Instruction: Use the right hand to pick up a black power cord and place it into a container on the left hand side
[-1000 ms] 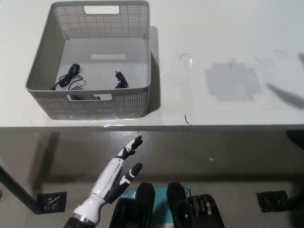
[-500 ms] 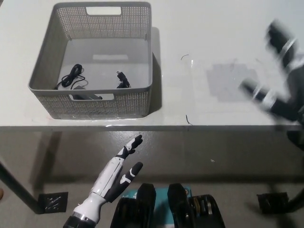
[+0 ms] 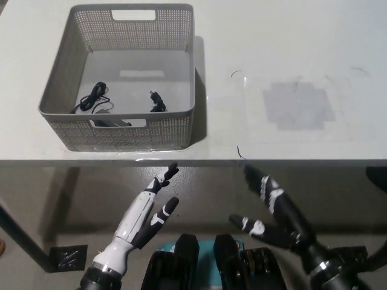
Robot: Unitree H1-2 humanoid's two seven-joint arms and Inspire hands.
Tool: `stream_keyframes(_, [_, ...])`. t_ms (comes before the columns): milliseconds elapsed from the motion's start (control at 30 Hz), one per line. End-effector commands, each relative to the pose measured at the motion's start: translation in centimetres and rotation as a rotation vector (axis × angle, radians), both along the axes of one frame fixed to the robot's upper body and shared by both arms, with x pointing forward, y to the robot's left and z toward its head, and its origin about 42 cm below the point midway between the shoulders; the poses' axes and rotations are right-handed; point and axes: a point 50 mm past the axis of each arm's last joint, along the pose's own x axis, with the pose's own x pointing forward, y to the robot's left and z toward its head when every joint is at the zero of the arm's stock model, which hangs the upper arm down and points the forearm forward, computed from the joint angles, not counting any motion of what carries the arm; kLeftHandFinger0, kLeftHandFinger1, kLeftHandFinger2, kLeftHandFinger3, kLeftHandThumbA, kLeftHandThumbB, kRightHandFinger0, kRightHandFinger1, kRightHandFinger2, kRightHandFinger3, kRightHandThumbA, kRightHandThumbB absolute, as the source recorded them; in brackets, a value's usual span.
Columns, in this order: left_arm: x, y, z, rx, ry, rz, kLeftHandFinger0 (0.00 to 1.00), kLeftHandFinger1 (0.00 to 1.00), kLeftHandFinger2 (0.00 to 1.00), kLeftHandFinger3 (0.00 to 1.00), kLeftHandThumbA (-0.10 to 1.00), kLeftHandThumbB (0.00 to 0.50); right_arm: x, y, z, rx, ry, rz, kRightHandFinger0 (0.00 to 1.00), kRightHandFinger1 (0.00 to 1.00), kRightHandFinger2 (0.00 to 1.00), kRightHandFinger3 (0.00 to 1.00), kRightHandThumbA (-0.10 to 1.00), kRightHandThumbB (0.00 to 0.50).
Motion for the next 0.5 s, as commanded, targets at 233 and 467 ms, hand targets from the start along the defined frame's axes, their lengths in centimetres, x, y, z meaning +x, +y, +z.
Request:
stream_keyframes(233, [0.9,-0.2,1.5,-0.036,-0.1,0.017,1.0,1.0,1.0,1.0,1.0,0.305,1.5,-0.7,-2.9,0.087,0.038,0.019,1.0,1.0,1.0,1.0,1.0,0.411])
stream_keyframes(467, [1.1,-0.1,1.5,-0.039,-0.107,0.024,1.0,1.0,1.0,1.0,1.0,0.306,1.9,-0.8,-2.8,0.098,0.048,0.021,1.0,1.0,1.0,1.0,1.0,0.414])
